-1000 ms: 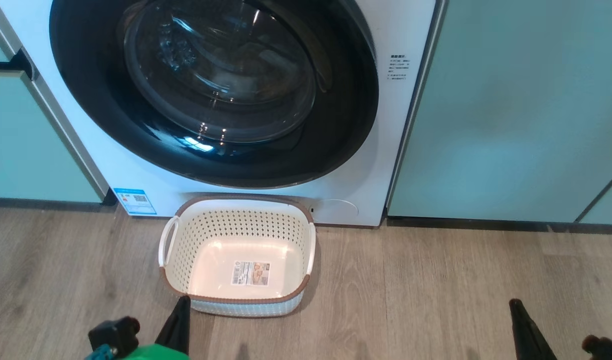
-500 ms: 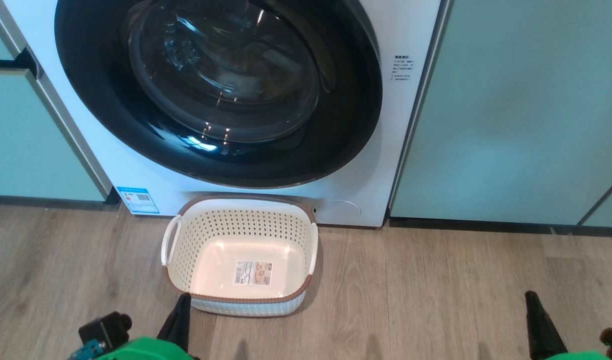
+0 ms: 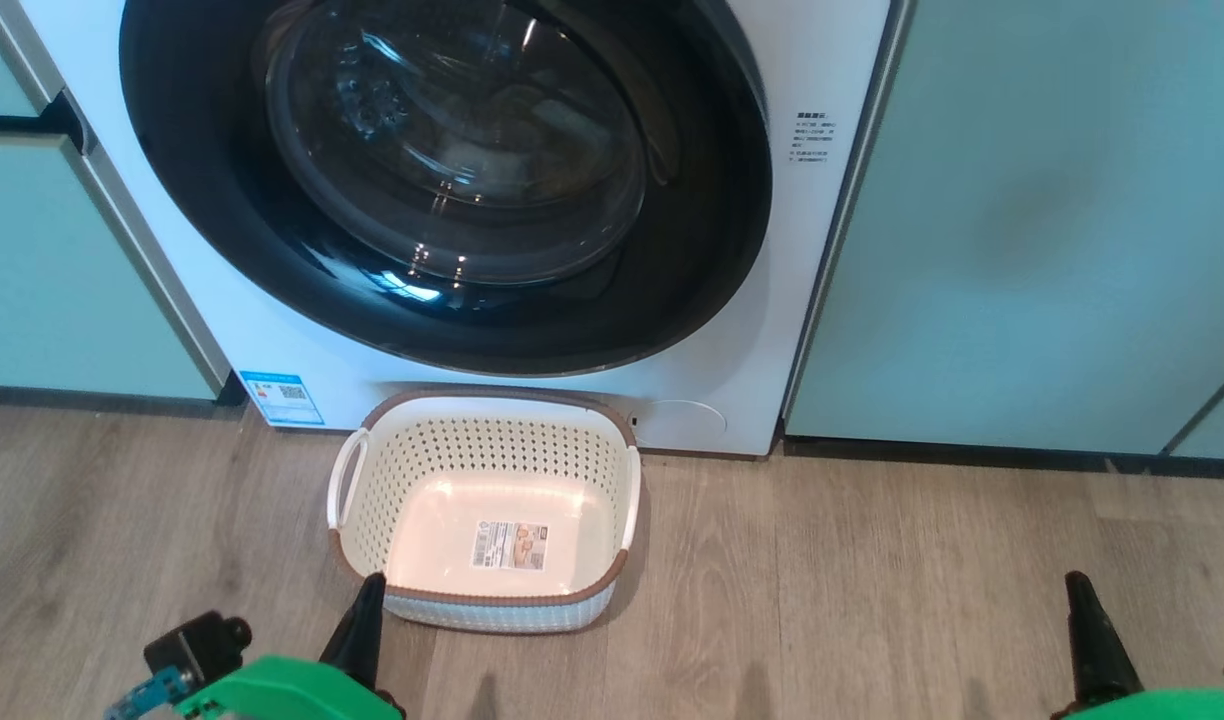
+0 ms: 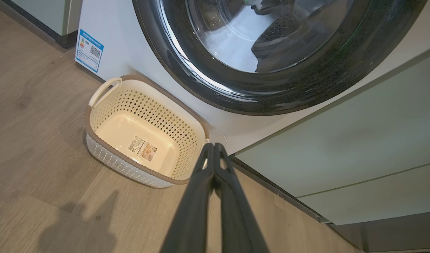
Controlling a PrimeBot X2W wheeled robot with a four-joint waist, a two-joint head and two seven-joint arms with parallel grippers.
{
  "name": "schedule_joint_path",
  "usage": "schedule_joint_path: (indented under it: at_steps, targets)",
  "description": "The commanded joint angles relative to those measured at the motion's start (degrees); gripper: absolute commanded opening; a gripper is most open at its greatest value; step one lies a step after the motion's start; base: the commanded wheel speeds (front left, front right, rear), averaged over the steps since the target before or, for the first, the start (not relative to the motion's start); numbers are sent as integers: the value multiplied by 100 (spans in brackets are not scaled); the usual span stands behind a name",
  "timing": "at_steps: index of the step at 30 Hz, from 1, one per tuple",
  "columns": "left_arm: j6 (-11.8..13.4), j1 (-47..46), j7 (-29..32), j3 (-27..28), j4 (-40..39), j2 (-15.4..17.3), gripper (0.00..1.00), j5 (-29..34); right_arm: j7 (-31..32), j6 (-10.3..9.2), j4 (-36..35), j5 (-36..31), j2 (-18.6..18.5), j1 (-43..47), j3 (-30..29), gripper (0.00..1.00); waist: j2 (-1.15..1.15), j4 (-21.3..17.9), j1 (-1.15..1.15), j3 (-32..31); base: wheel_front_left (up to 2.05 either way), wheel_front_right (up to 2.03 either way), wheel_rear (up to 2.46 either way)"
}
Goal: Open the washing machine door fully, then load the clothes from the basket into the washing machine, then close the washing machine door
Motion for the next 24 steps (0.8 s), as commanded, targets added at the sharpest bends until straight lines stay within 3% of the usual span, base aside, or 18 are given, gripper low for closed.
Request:
schedule_joint_path:
  at_steps: [1, 24]
  targets:
    - [-43, -300, 21, 153, -139, 57, 0, -144, 25, -8, -139, 152, -110, -317, -11, 0, 0, 4, 0, -1, 0, 0, 0]
    - [-258, -639, 291, 303, 97, 42, 0, -1626, 360, -11, -20, 1597, -133, -605, -185, 0, 0, 84, 0, -13, 0, 0, 0]
